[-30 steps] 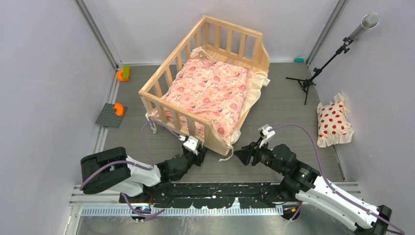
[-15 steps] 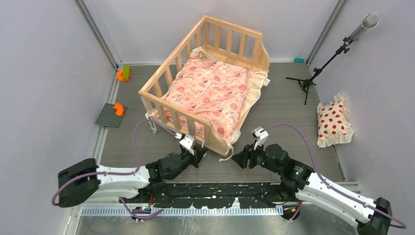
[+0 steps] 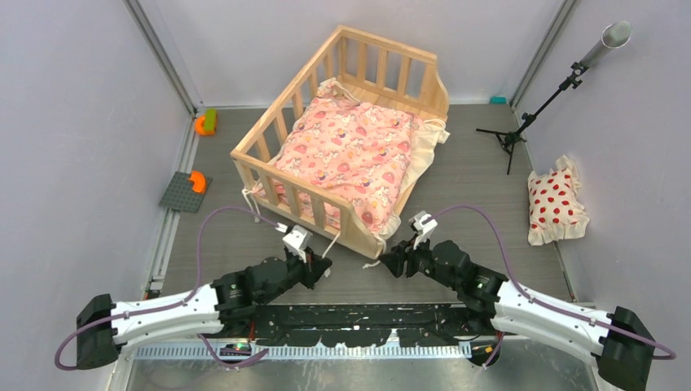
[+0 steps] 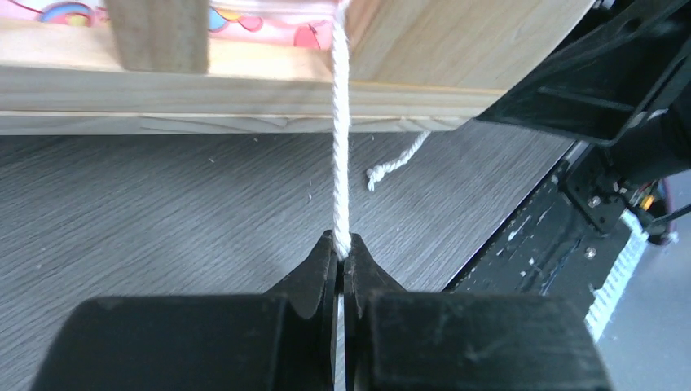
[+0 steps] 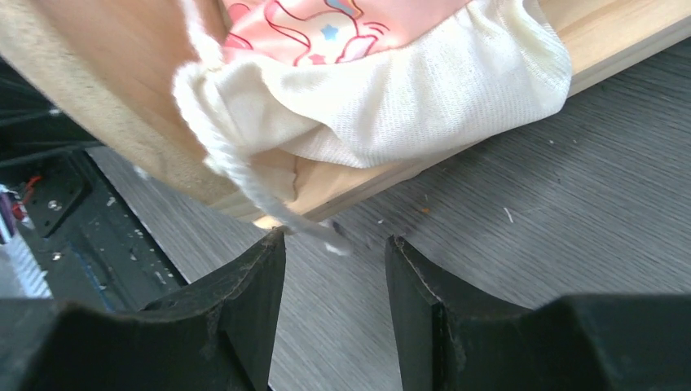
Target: Set up the pet bed
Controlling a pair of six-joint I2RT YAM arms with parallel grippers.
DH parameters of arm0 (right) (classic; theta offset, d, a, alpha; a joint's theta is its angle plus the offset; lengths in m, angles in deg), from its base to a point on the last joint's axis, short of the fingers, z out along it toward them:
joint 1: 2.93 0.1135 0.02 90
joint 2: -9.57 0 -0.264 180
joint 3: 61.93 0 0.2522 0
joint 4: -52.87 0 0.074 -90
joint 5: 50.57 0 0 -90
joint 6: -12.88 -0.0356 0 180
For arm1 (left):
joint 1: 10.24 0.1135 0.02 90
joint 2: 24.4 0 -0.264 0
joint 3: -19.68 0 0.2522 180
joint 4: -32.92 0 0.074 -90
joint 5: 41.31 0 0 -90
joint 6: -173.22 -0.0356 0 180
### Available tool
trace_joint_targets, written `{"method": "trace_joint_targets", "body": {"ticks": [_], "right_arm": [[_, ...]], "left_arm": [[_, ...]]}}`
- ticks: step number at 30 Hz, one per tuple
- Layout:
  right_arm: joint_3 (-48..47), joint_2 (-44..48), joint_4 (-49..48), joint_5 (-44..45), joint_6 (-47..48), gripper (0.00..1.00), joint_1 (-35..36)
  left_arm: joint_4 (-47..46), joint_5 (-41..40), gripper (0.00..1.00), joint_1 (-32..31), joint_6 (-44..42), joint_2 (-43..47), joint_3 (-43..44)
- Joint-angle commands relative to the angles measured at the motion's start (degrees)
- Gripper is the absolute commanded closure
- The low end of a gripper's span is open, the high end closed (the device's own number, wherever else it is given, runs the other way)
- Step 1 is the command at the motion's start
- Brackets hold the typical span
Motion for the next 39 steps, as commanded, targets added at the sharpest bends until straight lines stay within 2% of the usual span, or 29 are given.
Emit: {"method": "trace_joint_targets", "body": {"ticks": [1, 8, 16, 20, 22, 26, 29, 32, 39], "right_arm": [[-1.3, -2.7, -7.2, 2.8, 3.5, 0.47, 0.3], [-1.2, -4.2, -10.9, 1.5, 5.3, 0.49, 0.2], [-0.6, -5.7, -15.7, -3.7, 6.5, 0.51, 0.3], [-0.3, -7.9, -17.1, -3.2, 6.9, 0.52, 0.3], [0.0, -9.1, -18.9, -3.0, 7.0, 0.57, 0.3], [0.1, -10.8, -21.8, -3.3, 7.0, 0.75, 0.3], [-0.2, -10.6, -21.1, -4.7, 7.4, 0.88, 0.3], [-0.3, -8.4, -18.3, -8.3, 7.0, 0.97, 0.3], [-1.3, 1.4, -6.6, -13.6, 4.2, 0.99, 1.4]], "left_arm": [[12.2, -3.6, 1.0, -0.2, 5.4, 8.1, 4.0], [21.9, -3.6, 1.0, -0.3, 5.3, 17.2, 6.9], [20.5, -0.3, 1.0, -0.3, 6.3, 12.5, 6.5], [18.9, -0.1, 1.0, -0.3, 6.1, 11.3, 6.3], [18.8, 0.0, 1.0, -0.2, 6.1, 11.6, 6.3], [18.8, 0.4, 1.0, -0.3, 6.0, 13.1, 5.7], [18.9, 0.6, 1.0, -0.2, 6.0, 14.6, 5.1], [18.9, 1.2, 1.0, -0.3, 6.1, 15.4, 4.8], [19.1, 4.0, 1.0, -0.3, 4.5, 14.0, 6.9]]}}
